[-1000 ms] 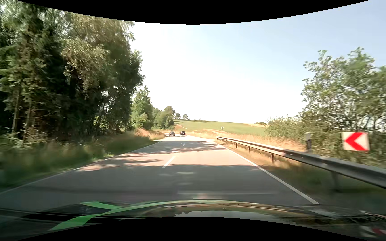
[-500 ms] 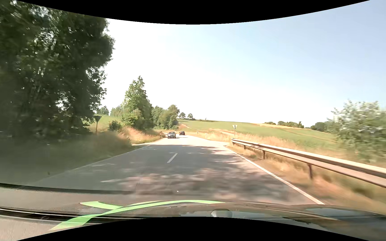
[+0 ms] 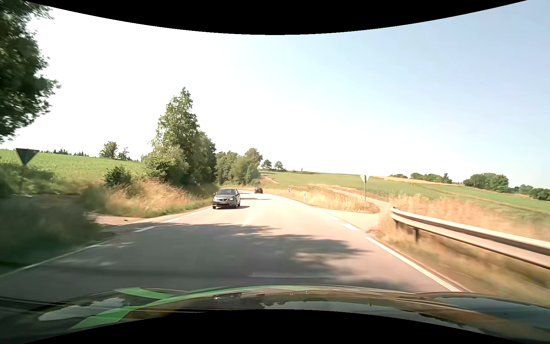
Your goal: Follow the waypoints while adhering to traffic rules and regulations
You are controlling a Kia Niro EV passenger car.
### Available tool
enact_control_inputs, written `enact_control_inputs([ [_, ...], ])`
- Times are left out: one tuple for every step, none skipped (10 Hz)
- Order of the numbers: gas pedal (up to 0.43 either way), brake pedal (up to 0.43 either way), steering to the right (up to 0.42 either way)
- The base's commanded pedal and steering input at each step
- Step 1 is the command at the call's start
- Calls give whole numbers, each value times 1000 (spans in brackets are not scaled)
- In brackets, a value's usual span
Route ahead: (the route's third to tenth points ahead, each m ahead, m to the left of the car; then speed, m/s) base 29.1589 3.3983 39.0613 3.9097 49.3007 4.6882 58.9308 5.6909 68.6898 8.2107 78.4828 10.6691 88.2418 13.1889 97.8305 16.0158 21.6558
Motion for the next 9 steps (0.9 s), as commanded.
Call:
enact_control_inputs([
  [319, 0, -20],
  [331, 0, -20],
  [331, 0, -21],
  [339, 0, -23],
  [339, 0, -24],
  [350, 0, -24],
  [350, 0, -24],
  [350, 0, -24],
  [350, 0, -24],
])
